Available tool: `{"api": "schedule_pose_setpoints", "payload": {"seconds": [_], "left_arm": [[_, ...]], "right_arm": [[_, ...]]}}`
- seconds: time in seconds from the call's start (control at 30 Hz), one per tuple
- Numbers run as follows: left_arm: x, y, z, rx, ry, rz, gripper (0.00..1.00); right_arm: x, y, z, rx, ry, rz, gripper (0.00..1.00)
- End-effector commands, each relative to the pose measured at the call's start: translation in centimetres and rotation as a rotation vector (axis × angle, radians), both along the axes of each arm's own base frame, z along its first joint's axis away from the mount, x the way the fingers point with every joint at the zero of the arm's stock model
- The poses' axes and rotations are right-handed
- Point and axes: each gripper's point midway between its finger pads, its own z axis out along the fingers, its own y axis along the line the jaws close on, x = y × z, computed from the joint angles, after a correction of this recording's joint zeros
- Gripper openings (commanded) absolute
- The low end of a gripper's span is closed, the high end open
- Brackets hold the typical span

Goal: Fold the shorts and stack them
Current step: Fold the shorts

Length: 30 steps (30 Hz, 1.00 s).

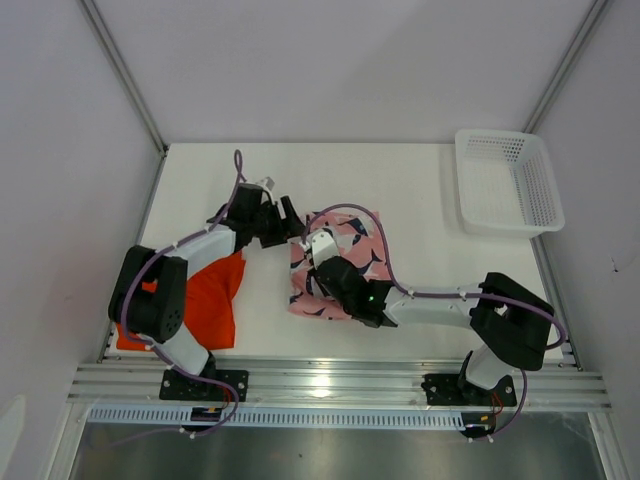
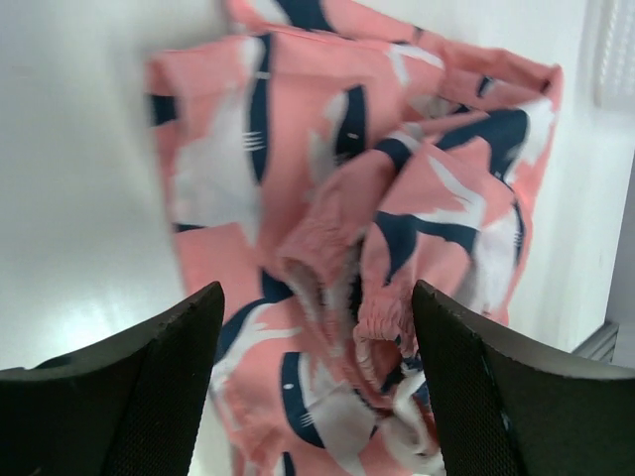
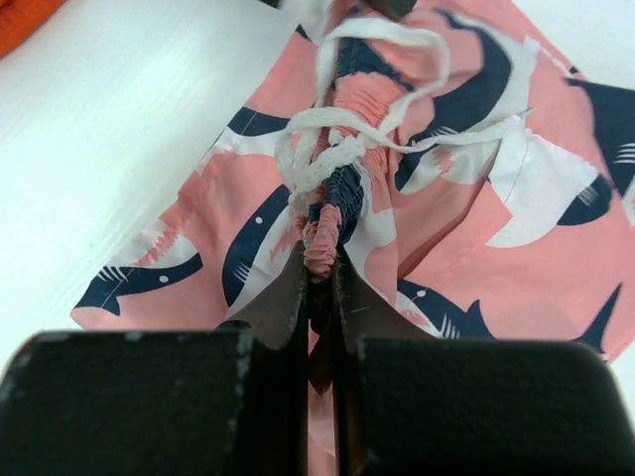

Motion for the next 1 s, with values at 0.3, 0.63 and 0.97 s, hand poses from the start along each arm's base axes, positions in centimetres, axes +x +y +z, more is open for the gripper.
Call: {"api": "schedule_pose_setpoints", "payload": {"seconds": [0.3, 0.63, 0.97], "left_arm": [[-3.9, 4.3, -1.2, -0.085, -0.042, 0.144, 0.72], [-7.2, 4.2, -1.8, -0.088, -0.042, 0.099, 0.69], [-10.1, 1.7, -5.1, -0.011, 0.019, 0.037, 0.56]], "right_arm": [[2.7, -0.2, 4.2, 0.069, -0.058, -0.082, 0.00], [3.8, -0.8, 3.6, 0.107, -0.020, -0.120, 0.00], [4.3, -0.1, 4.4, 0.113, -0.030, -0.122, 0.00]]}}
